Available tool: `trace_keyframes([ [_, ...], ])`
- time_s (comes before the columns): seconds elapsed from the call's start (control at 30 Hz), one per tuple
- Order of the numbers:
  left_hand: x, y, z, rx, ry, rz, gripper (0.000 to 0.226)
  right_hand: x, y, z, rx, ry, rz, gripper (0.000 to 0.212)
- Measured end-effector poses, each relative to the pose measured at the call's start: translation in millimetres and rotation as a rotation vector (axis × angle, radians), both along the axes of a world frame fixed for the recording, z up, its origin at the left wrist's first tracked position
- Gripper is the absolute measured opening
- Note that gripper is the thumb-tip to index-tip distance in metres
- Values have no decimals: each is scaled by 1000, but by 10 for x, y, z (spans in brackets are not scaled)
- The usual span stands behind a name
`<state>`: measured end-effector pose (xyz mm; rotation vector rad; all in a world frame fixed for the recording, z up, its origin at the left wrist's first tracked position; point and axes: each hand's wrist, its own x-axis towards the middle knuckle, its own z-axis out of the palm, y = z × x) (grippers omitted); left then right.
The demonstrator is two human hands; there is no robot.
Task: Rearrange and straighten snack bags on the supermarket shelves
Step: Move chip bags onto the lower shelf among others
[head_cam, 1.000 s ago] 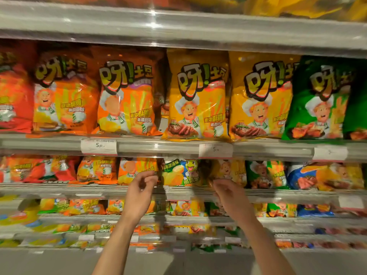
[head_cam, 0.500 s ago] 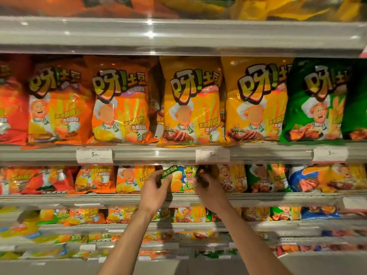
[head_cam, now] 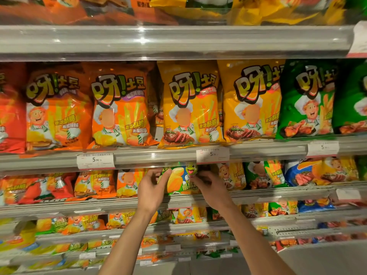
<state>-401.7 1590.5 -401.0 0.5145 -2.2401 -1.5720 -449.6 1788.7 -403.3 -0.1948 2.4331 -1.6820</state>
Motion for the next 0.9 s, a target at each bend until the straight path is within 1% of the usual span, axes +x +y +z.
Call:
trace_keyframes([
  [0.1, 161, -47, -83, 54, -11, -36, 36, 42, 53, -98, -99, -96, 26, 30],
  [0.13, 217, -50, -118, 83, -16, -51, 36, 70, 65, -120, -110, -132, 48, 35],
  [0.2, 318, -41, -169, 161, -19, -81, 35, 138, 80, -129, -142, -197, 64, 54],
  [0.27, 391, -21, -156, 222, -14, -113, 37, 184, 80, -105, -169, -215, 72, 71],
  [0.33, 437, 4, -125, 224, -27, -143, 39, 216, 70, -63, -142, -211, 118, 80],
  [0.37, 453, 19, -118, 213, -43, -154, 39, 230, 71, -46, -114, -200, 136, 77],
  [0.47, 500, 88, -149, 163, -118, -136, 40, 245, 128, -35, -68, -179, 147, 43],
  [0.5, 521, 116, -152, 147, -136, -128, 40, 252, 164, -34, -70, -185, 153, 37],
  [0.53, 545, 145, -153, 133, -149, -123, 40, 259, 209, -39, -77, -195, 161, 38],
  [0.63, 635, 263, -140, 123, -158, -107, 43, 284, 360, -94, -99, -195, 170, 49],
  [0.7, 704, 362, -128, 142, -138, -81, 42, 302, 481, -154, -97, -206, 173, 44],
  [0.77, 769, 456, -101, 180, -105, -28, 35, 337, 593, -176, -83, -204, 204, 37],
  [0.83, 840, 517, -75, 204, -72, 28, 25, 391, 672, -215, -67, -201, 209, 39],
  [0.9, 929, 575, -38, 211, -69, 58, 16, 488, 757, -241, -76, -221, 199, 36],
])
